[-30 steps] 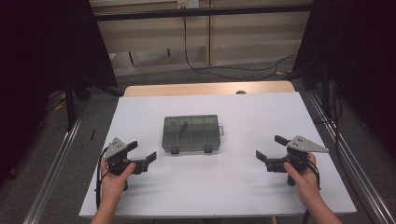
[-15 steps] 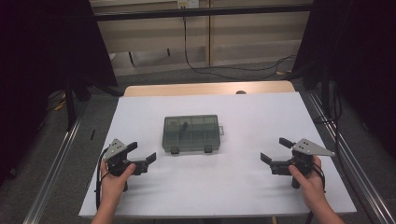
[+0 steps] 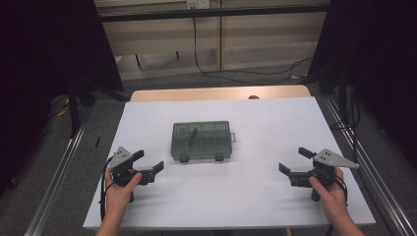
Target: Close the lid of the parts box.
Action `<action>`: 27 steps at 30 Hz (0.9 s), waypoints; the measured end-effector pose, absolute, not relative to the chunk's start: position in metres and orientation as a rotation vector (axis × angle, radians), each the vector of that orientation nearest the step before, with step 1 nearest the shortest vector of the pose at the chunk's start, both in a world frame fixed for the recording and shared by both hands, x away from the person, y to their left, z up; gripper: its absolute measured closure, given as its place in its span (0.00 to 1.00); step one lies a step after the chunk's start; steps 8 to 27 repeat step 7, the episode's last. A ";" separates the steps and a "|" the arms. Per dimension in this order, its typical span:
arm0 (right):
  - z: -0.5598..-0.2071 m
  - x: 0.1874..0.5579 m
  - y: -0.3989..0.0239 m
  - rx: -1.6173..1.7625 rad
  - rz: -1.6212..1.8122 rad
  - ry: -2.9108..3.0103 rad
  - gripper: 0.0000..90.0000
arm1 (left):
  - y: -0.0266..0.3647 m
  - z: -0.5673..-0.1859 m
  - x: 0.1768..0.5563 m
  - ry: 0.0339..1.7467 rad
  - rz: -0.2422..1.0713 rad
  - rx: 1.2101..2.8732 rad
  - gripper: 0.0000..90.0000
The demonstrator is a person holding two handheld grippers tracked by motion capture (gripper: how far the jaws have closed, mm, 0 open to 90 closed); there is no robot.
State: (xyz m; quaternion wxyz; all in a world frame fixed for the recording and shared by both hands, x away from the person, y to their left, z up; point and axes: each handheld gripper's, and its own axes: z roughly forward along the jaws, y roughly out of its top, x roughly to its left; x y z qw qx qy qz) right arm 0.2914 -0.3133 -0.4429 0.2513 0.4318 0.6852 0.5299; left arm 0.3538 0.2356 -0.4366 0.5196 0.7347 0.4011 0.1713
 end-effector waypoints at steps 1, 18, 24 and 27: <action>-0.443 0.291 -0.314 1.179 1.446 1.861 0.02 | 0.235 -0.437 0.354 0.960 0.410 1.763 0.05; -0.445 0.291 -0.315 1.185 1.449 1.859 0.02 | 0.235 -0.437 0.354 0.961 0.418 1.760 0.05; -0.445 0.291 -0.315 1.185 1.449 1.859 0.02 | 0.235 -0.437 0.354 0.961 0.418 1.760 0.05; -0.445 0.291 -0.315 1.185 1.449 1.859 0.02 | 0.235 -0.437 0.354 0.961 0.418 1.760 0.05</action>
